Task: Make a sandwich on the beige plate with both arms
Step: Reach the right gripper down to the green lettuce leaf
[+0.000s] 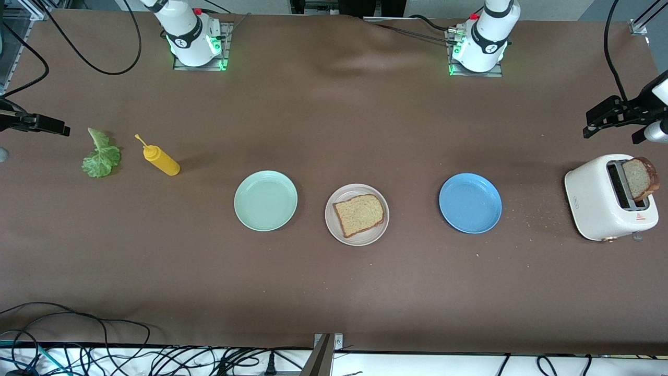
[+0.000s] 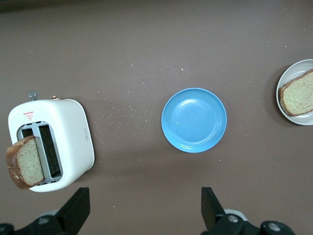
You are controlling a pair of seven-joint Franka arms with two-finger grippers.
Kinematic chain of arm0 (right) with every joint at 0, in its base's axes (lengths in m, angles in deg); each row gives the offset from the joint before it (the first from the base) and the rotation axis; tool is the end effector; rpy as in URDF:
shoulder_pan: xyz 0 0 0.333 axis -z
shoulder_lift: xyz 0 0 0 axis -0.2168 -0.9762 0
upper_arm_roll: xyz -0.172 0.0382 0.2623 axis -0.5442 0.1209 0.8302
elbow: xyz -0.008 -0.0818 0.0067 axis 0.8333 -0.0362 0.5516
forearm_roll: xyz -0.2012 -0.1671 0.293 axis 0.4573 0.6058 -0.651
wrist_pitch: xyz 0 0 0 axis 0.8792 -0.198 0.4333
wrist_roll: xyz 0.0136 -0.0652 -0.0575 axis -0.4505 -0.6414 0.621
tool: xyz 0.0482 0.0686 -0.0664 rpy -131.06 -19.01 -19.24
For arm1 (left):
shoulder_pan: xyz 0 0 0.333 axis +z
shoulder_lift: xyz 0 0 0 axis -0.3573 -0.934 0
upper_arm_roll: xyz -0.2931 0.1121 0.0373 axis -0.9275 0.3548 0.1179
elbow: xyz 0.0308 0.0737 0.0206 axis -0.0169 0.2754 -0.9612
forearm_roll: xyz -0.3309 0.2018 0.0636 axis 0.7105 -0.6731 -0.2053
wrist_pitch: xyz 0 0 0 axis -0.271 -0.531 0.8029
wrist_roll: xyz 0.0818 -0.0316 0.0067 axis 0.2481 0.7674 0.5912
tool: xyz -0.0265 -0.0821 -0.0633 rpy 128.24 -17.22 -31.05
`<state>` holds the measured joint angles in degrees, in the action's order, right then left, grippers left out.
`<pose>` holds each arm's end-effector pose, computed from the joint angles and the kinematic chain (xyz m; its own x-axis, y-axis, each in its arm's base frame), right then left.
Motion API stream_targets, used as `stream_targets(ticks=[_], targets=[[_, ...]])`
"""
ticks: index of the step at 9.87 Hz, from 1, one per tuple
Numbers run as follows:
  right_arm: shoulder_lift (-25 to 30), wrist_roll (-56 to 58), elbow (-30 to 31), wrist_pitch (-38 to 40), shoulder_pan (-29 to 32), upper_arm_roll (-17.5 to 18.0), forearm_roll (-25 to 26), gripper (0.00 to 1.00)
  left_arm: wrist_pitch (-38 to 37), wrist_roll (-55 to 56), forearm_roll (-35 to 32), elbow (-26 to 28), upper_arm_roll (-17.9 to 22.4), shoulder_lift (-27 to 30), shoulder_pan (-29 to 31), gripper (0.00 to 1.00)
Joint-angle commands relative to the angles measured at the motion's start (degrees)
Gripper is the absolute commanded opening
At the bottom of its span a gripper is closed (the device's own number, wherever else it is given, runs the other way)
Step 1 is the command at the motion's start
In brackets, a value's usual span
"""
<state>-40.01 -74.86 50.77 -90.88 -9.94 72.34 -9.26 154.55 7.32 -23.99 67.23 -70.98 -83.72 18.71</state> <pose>0.5574 -0.1185 0.5219 0.9685 -0.0993 -0.2284 -0.0934 -0.9950 0.0365 0.5603 0.0218 0.6229 0.9931 -0.1140 0.0265 -0.1139 -0.9935 -0.0042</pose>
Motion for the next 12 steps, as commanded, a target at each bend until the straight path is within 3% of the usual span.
stream_targets(ticks=[1,3,6,10,12], targets=[[-0.55,2.38,0.06,0.29,0.32,-0.71,-0.16,1.00,-1.42,-1.23,0.84,-3.60,0.10,-0.92,0.11,1.00],[-4.31,5.98,0.76,-1.89,0.67,-2.98,0.71,1.00,-1.60,-1.23,0.93,-3.70,0.19,-0.92,0.55,1.00],[-13.10,13.26,6.02,-15.15,0.94,-9.82,0.63,1.00,-1.60,-1.23,0.93,-3.79,0.19,-1.01,0.64,1.00],[-16.03,14.61,19.80,-29.82,5.23,-10.46,0.19,1.00,-1.60,-1.23,0.84,-3.79,0.19,-1.01,0.47,1.00],[-17.60,14.61,22.90,-32.05,6.56,-10.46,0.10,1.00,-1.60,-1.23,0.84,-3.79,0.19,-1.01,0.47,1.00]])
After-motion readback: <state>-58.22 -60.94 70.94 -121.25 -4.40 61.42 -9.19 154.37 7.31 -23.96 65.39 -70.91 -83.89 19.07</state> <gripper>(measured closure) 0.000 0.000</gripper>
